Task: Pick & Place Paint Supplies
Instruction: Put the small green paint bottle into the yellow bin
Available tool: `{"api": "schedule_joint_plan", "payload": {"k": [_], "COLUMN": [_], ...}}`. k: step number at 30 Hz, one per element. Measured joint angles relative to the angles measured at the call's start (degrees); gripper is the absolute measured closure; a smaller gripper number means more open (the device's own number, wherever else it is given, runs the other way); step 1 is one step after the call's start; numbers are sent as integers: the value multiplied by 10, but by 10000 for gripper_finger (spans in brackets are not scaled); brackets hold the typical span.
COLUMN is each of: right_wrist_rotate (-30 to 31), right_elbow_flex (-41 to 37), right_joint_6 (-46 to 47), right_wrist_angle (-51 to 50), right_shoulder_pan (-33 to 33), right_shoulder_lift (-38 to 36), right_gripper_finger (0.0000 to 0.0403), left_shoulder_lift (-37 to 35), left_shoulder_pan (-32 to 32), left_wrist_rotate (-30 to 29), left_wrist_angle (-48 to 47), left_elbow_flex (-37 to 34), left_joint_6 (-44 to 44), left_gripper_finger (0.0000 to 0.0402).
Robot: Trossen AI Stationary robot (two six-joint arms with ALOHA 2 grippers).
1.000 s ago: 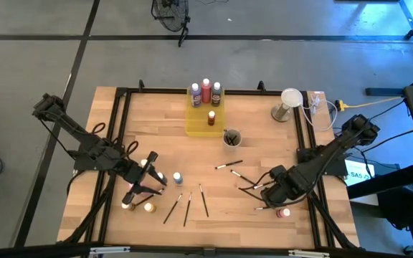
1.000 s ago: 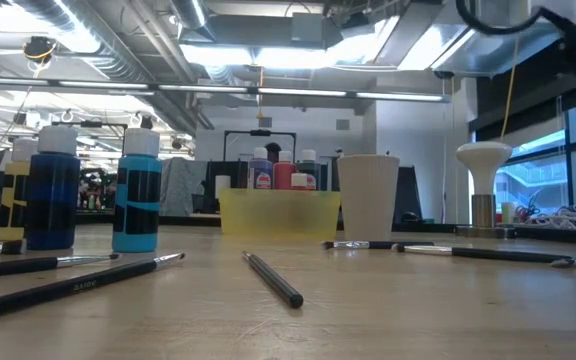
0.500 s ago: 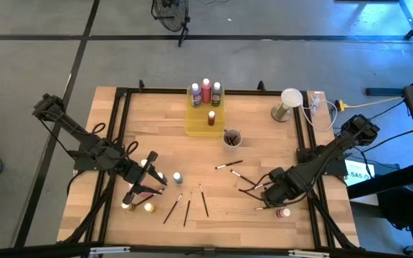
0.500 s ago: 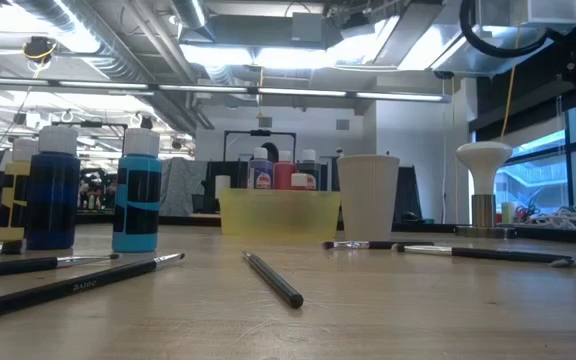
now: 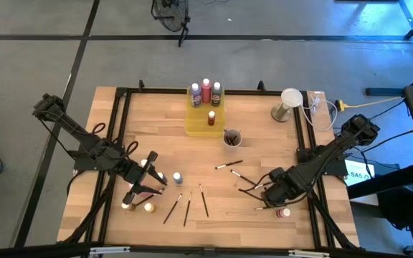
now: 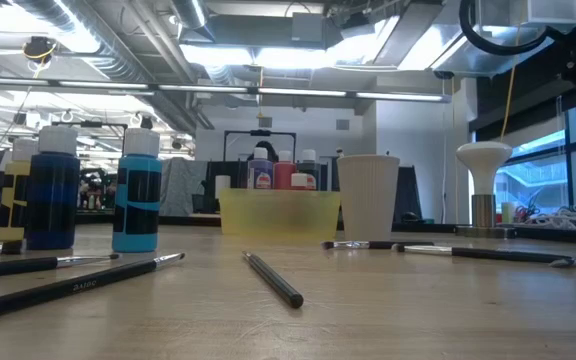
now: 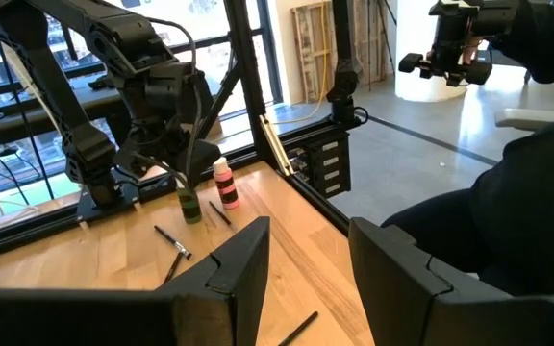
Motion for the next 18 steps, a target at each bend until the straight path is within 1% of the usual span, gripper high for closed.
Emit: {"api": "schedule_joint_plan", "payload": {"k": [5,18], "right_wrist_rotate": [-1,-1], "right_elbow_flex": [0,0], "right_joint_6": [0,0], "right_wrist_angle": [-1,-1], "right_shoulder_pan": [0,0], "right_shoulder_lift": [0,0], "right_gripper_finger": [289,290], "left_shoulder_lift": [0,0], "left_shoulder_pan": [0,0], "left_wrist_rotate": [0,0], "left_wrist_angle": [0,0], "left_elbow_flex": [0,0], "left_joint_6": [0,0], "left_gripper_finger": [261,261]}}
